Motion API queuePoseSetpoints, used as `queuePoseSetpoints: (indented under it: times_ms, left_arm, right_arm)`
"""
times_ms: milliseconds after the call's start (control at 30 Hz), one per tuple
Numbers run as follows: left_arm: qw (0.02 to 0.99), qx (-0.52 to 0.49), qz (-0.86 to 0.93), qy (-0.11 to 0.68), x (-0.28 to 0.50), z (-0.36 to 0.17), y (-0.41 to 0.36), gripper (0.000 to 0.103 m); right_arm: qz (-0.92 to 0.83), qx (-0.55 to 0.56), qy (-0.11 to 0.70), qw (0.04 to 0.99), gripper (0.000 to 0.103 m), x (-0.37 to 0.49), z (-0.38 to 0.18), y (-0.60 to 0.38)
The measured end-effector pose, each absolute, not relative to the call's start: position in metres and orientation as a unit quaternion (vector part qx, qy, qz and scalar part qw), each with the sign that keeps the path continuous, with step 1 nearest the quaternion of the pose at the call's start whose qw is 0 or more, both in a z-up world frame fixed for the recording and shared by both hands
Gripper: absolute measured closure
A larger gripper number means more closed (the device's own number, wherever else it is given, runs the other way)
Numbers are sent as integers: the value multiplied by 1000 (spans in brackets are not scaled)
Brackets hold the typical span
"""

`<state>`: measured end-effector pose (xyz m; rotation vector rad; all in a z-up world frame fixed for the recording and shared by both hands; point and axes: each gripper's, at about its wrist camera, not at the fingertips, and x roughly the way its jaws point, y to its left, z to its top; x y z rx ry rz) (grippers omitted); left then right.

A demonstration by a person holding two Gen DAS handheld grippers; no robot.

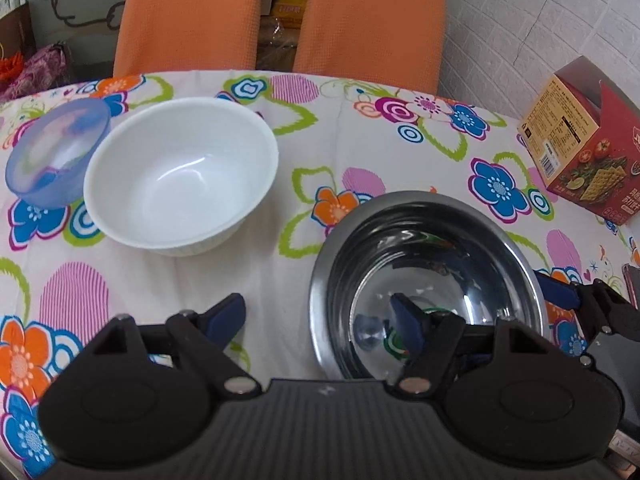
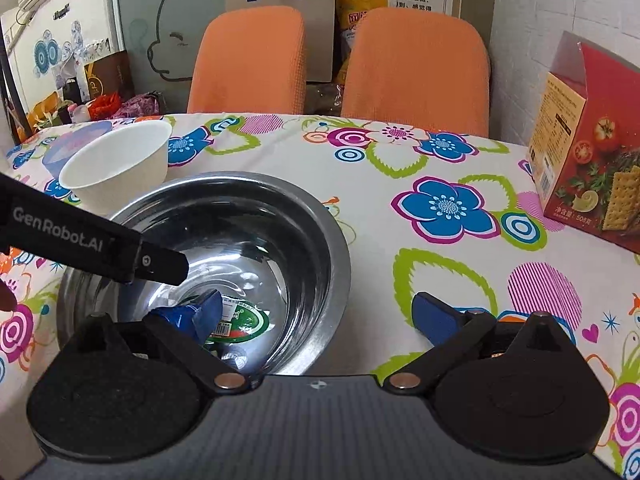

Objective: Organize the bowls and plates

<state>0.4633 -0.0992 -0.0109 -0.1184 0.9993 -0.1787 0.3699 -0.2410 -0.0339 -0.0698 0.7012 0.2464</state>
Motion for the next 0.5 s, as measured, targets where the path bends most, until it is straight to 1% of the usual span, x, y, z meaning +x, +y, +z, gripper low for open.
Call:
queuePoseSetpoints:
  times_ms: [100,233,367,433,500]
  left_arm:
    - [878,-39,-83,470,463,-13,-104,31]
    - [886,-6,-80,457,457,-16,-112,32]
    - [888,0,-77,453,454,-17,-113,34]
    - [888,4,-75,453,454,-16,-114,39]
    - [890,10,-80,450,453,-15,-116,49]
  right_arm:
    - [125,-34,324,937,12,367,-37,-245]
    - [120,-34,331,935,13,368,-35,-243]
    - [135,-29,337,931,17,365,-32,-239]
    - [143,-24,338,930,18,363,-32,-237]
    - [148,-25,342,928,20,361,-31,-232]
